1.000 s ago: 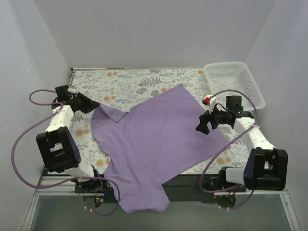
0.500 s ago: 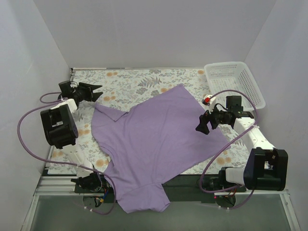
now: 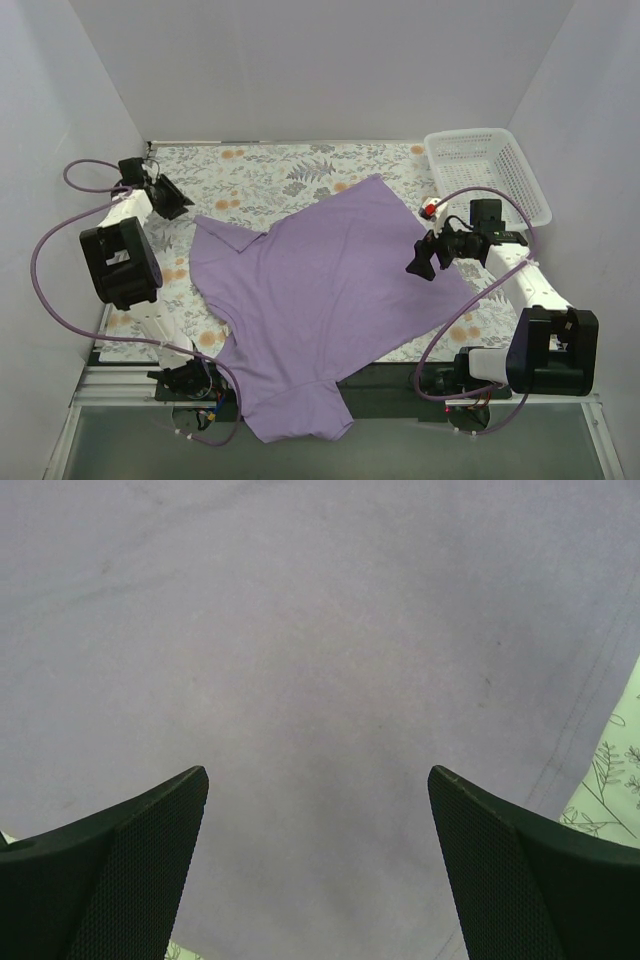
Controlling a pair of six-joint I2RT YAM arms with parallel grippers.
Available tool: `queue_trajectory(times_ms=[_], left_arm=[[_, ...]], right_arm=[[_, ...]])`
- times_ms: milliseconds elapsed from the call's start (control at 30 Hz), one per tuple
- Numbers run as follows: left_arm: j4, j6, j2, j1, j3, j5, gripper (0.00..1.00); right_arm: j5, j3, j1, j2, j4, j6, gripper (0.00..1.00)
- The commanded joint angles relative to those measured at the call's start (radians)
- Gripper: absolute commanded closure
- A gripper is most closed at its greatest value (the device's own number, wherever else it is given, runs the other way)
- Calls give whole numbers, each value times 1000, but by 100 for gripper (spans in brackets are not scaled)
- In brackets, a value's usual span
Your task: Fold and stack the t-shirts
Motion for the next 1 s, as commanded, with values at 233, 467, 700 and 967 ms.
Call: queue_trajectory(times_ms=[233,467,700,967], left_arm=[[62,185,-335,-19,-384,-147,53],[60,170,-315,-19,-371,-163,39],[0,171,-80,-19,-182,-81,58],[-49,176,24,-19,-68,-130,63]], right_arm=[[16,134,408,93,-132,-311,2],[83,228,490,217,-66,-204,2],[94,77,442,124,33,-190,2],[80,71,411,132,31,-187,2]])
